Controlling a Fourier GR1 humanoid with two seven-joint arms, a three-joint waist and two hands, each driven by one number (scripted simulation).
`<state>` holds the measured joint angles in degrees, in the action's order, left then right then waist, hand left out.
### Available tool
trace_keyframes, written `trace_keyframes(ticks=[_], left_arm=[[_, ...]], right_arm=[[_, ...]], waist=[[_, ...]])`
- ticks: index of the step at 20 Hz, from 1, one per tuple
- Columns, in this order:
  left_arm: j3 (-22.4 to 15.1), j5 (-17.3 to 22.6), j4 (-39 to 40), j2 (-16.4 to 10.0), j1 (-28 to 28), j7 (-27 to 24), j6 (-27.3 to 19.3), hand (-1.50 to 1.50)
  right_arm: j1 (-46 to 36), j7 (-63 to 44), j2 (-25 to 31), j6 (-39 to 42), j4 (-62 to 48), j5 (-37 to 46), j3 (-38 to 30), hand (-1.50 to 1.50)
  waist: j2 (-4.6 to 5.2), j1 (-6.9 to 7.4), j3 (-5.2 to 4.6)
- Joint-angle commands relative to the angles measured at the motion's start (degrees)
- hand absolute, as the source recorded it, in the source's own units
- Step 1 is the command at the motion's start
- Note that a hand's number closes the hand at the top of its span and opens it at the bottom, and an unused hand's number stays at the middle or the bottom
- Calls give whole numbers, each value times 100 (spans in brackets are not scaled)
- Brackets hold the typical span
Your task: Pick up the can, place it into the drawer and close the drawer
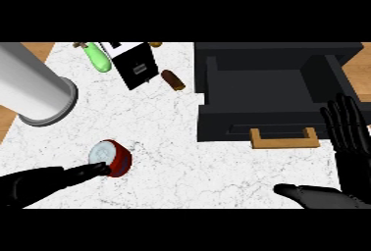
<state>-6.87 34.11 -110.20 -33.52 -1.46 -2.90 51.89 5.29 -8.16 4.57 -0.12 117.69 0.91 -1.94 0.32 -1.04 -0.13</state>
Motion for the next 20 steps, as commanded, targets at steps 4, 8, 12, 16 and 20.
trace_keyframes(ticks=[4,8,12,16,20], left_arm=[[822,1202,1144,-1202,131,-288,1591,-150],[679,1202,1546,-996,452,99,1507,-150],[893,1065,1777,-850,466,118,1742,-150],[723,1135,2255,-732,1149,443,1495,-150],[862,718,1908,-312,654,448,1571,-150]], right_arm=[[509,59,88,152,260,-296,-326,-150],[810,35,-145,105,413,8,33,-150],[835,518,-131,232,84,-115,-198,-150],[799,18,283,579,465,-644,-680,-150],[1187,719,51,657,149,-494,-653,-150]], waist=[[-34,65,14],[-32,64,13],[-34,84,13],[-29,40,13],[-38,87,13]])
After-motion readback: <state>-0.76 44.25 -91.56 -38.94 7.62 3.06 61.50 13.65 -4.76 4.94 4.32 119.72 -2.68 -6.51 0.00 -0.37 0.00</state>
